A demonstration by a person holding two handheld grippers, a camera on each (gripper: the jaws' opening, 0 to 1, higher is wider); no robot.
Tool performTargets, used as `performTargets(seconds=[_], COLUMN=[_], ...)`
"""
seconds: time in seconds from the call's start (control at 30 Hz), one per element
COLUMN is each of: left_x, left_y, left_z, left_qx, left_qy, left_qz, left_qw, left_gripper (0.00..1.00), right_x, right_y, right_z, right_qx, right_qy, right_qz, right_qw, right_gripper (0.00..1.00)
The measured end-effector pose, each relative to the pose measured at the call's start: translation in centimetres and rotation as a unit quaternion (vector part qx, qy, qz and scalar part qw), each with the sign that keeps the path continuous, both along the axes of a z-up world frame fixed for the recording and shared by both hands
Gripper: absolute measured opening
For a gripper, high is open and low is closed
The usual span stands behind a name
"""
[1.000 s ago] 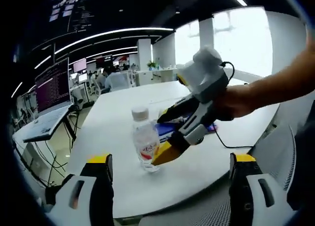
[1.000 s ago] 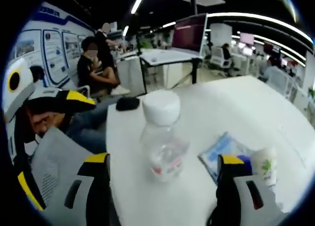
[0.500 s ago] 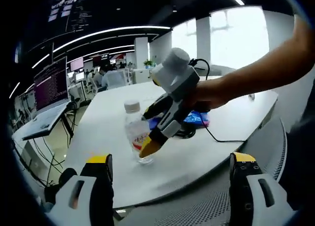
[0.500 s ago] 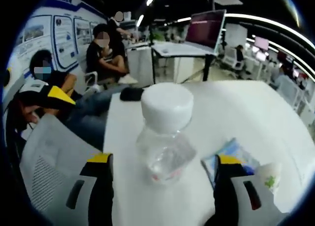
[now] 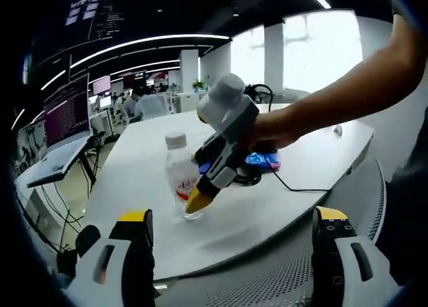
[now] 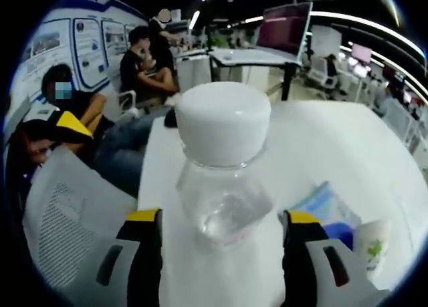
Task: Arrange the tabletop items into an orderly group along one side of the table until the central work area is clear of visible clutter.
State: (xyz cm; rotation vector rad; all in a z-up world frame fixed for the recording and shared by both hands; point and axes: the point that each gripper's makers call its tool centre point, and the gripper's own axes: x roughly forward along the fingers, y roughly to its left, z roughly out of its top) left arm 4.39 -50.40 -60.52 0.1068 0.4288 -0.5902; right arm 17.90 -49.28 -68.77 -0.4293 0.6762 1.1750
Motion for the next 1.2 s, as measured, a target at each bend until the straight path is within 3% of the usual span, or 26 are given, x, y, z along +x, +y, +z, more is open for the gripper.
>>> performTargets(seconds=[0.3, 0.67, 0.97, 1.2], left_x=[0.1, 0.1, 0.7, 0.8], left_y=[0.4, 0.6, 1.3, 1.5], left_z=[0.2, 0.8, 0.9, 0.9], left_qx=[-0.017, -0.054, -0.064, -0.057], left_qy=[0.004, 0.006, 0.010, 0.011], left_qz=[0.007, 0.018, 0.034, 0.039], left_qw=[0.9998, 0.9984, 0.9973, 0.9976], left_gripper=[1.00, 1.00, 1.00, 1.00], right_x=[-0.4, 0.1, 0.3, 0.8], right_y=[0.5, 0.8, 1.1, 1.4], right_z=[-0.3, -0.4, -0.4, -0.2], right_qx=[-0.005, -0.008, -0.012, -0.003], right_qy=[0.012, 0.009, 0.008, 0.026], right_qz=[0.023, 0.041, 0.051, 0.022], right_qw=[0.9997, 0.9991, 0.9986, 0.9994], right_gripper=[0.62, 0.42, 0.41, 0.39])
